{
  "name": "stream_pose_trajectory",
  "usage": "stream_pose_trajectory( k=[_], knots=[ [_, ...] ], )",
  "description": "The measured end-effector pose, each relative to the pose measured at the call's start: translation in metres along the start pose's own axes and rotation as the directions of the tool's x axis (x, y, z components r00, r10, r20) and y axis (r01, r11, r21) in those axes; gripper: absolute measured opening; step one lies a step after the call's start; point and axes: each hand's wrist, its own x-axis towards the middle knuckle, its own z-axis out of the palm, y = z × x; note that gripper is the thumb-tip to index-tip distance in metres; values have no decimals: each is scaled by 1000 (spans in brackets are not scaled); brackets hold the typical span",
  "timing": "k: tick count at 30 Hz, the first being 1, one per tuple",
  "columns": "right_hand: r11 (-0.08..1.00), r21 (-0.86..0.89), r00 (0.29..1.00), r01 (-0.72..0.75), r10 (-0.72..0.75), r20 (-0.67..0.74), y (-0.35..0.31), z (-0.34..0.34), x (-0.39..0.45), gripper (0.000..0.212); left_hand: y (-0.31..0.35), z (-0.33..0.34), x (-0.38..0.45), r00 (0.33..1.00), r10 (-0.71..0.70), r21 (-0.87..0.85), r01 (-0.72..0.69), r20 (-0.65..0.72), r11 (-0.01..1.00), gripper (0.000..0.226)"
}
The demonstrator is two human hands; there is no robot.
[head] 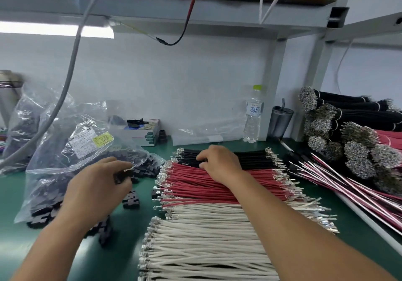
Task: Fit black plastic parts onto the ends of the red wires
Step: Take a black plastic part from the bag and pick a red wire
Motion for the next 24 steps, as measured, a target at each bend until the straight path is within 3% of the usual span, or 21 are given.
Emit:
stream_pose_trajectory(
  k=[3,9,12,16,17,20,21,24],
  knots=[
    [995,-62,995,79,-82,-48,1,-5,1,15,17,12,-3,997,60,-135,-66,-53,989,26],
    [920,-336,930,201,-287,-231,8,-26,2,24,32,30,-9,990,90,-341,-122,-108,932,21],
    [946,-240,870,219,-301,-390,4,-48,0,25,35,33,-9,994,43,-512,-89,-101,855,31],
    [978,11,729,209,-148,-669,5,-77,-8,18,42,36,-10,996,-85,-741,75,25,667,41],
    [972,65,724,225,-122,-679,6,-77,-13,17,43,37,-12,994,-96,-755,96,44,649,41],
    [965,126,805,228,-114,-582,2,-75,-24,16,46,38,-15,994,-93,-741,103,55,663,35],
    [962,125,794,245,-125,-595,-1,-78,-28,16,47,37,-15,995,-84,-743,97,55,662,35],
    [927,42,667,372,-235,-707,-18,-95,-40,15,49,34,-14,994,-93,-792,103,59,602,32]
  ],
)
